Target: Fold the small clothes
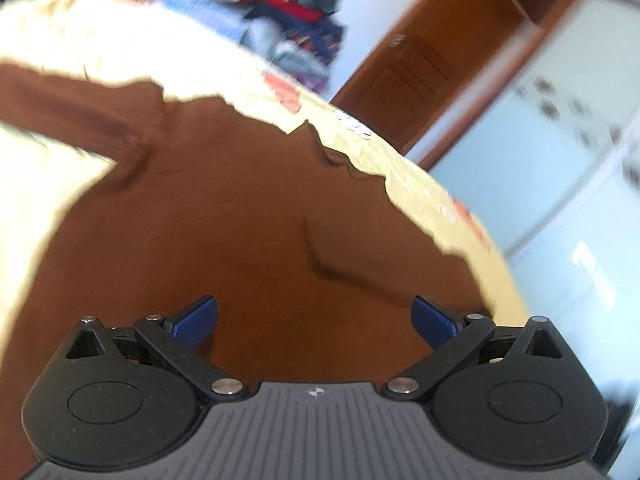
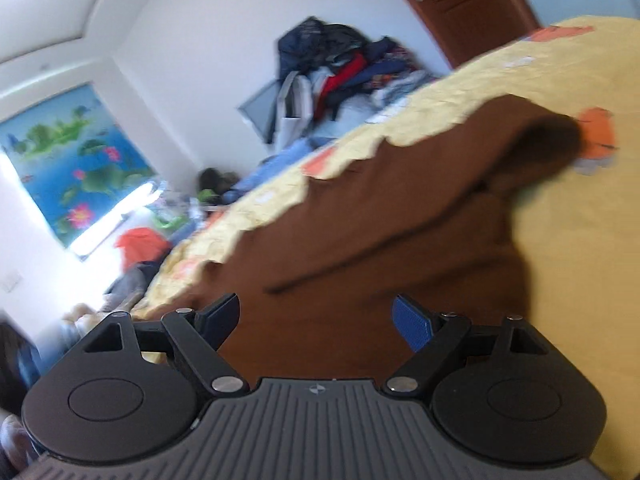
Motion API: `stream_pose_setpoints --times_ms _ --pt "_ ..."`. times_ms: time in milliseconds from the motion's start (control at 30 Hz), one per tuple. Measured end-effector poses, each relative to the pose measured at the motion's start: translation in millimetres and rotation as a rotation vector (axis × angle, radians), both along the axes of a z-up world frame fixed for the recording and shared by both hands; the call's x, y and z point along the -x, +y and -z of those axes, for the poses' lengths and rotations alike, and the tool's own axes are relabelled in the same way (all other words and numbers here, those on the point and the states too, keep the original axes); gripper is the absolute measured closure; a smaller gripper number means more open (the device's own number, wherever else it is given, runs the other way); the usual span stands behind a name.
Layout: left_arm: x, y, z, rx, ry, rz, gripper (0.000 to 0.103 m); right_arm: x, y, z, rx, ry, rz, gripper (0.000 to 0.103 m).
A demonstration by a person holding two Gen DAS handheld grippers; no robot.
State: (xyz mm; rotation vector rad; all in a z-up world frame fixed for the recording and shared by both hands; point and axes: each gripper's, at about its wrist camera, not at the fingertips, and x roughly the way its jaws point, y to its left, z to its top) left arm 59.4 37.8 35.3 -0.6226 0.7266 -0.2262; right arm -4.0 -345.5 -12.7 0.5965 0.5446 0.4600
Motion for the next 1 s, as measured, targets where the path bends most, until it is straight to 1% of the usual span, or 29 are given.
stream_pose_setpoints --times_ms 33,67,100,133,167,200,233,267,300,333,367,400,433,500,533,567,667,700,767,867,1000 --pt "-17.0 -3.7 0.8 0.032 0.014 0.0 0.0 0.6 -2.1 1.2 -0.035 0.0 -0.002 0.015" --pt "-32.0 -8.9 2.2 0.045 0.024 0.007 0.0 0.5 -4.5 2.4 -0.06 -0.011 -0.005 0.012" --pt "-48.1 -17.4 3.9 0.043 0.046 0.015 0.001 4.1 -2.0 5.4 -0.067 -0.016 -0.006 0.008" --pt "-61.9 -26.4 6.2 0.033 0.067 0.021 0.004 4.8 -0.6 8.7 -0.069 -0.013 -0.007 0.007" --pt "-74.3 -36.8 7.6 0.016 0.083 0.035 0.017 1.0 2.5 8.5 -0.065 -0.014 -0.01 0.007" --pt "-85.8 -48.9 8.5 -0.02 0.084 0.058 0.042 0.1 2.6 8.6 -0.068 -0.019 -0.013 0.007" --pt "-95.2 -60.5 7.9 -0.076 0.078 0.078 0.049 0.4 0.5 9.1 -0.083 -0.023 -0.014 0.007" --pt "-104.5 -73.4 10.8 -0.153 0.078 0.087 0.052 -1.4 -0.5 10.3 -0.099 -0.027 -0.015 0.007" --pt "-110.3 -80.4 13.8 -0.197 0.077 0.085 0.057 -1.9 -3.0 11.2 -0.115 -0.029 -0.013 0.007" --pt "-111.8 -87.2 13.5 -0.24 0.047 0.072 0.06 -2.0 -2.1 11.0 -0.127 -0.033 -0.01 0.006" --pt "-114.9 -93.2 13.4 -0.284 0.049 0.071 0.078 -2.4 -3.5 11.9 -0.136 -0.034 -0.009 0.006" --pt "-117.6 -97.8 12.4 -0.324 0.054 0.07 0.091 -3.2 -3.5 11.7 -0.139 -0.035 -0.01 0.006" --pt "-120.4 -100.5 11.3 -0.358 0.057 0.071 0.101 -4.0 -3.0 11.9 -0.138 -0.036 -0.01 0.006" --pt "-119.0 -99.5 1.8 -0.418 0.01 0.062 0.101 -4.4 -1.7 11.9 -0.132 -0.038 -0.015 0.004" --pt "-115.6 -99.3 -6.1 -0.465 -0.025 0.049 0.101 -3.9 -1.6 12.1 -0.131 -0.038 -0.017 0.004" --pt "-111.8 -93.9 -15.1 -0.492 -0.06 0.031 0.102 -3.9 -1.2 12.2 -0.129 -0.039 -0.018 0.004" --pt "-108.4 -68.3 -36.3 -0.527 -0.135 -0.022 0.102 -4.3 -1.0 13.0 -0.128 -0.039 -0.018 0.004" --pt "-110.2 -58.6 -39.8 -0.541 -0.139 -0.045 0.102 -4.6 -0.6 12.9 -0.126 -0.039 -0.018 0.004" --pt "-114.1 -41.2 -37.7 -0.574 -0.121 -0.079 0.102 -5.1 0.1 12.7 -0.122 -0.04 -0.019 0.003" --pt "-116.7 -23.7 -21.2 -0.646 -0.085 -0.114 0.102 -5.9 1.6 12.4 -0.115 -0.04 -0.022 0.002" --pt "-116.3 -12.3 0.8 -0.66 -0.038 -0.136 0.102 -7.0 1.9 12.0 -0.11 -0.04 -0.023 0.002"
